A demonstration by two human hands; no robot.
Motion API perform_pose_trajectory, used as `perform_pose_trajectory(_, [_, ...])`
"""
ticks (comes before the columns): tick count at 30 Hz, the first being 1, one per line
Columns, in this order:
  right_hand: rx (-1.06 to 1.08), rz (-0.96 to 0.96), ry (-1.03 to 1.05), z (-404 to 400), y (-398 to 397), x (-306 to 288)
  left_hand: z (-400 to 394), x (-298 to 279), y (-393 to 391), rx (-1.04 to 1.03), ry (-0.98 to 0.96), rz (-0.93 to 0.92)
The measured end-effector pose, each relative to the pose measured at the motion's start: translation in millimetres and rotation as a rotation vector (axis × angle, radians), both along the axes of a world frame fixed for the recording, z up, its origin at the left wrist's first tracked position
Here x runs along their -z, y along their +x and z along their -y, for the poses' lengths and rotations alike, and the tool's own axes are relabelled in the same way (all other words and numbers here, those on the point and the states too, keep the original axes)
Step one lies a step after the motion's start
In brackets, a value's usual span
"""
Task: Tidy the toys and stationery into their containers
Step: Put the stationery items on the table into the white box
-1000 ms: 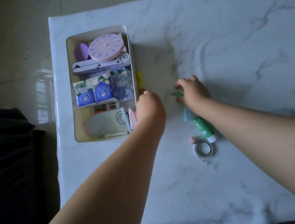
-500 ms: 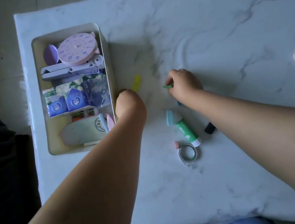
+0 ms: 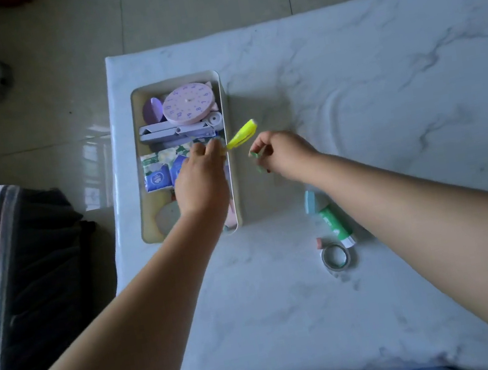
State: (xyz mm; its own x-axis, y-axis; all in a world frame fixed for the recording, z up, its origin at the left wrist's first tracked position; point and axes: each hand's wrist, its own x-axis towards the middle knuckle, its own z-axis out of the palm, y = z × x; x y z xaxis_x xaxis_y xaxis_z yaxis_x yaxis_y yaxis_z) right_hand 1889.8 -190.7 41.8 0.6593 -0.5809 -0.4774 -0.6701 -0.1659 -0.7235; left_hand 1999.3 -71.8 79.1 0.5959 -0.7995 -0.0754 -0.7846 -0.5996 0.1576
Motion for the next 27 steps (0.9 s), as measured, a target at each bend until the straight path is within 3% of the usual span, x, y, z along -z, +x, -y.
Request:
perform_pose_trajectory(8, [-0.014,0.147,0.254,-45,34,-17,-84,3,38,-0.241,0.219,-0.07])
perform_pose_trajectory(14, [0.054,0.034,0.095,-26,-22,-3,-85,9,-2,-0.24,0.186,-0.058])
perform_pose_trajectory(20, [0.109,-0.181,-0.082,8,-92,11,-56,16,-65,-0.055,0.019,-0.194])
perform_pose_trajectory(27, [0.095,-0.277,-0.141,12,-134,45,-22,58,-125,0.135,0.228,-0.393])
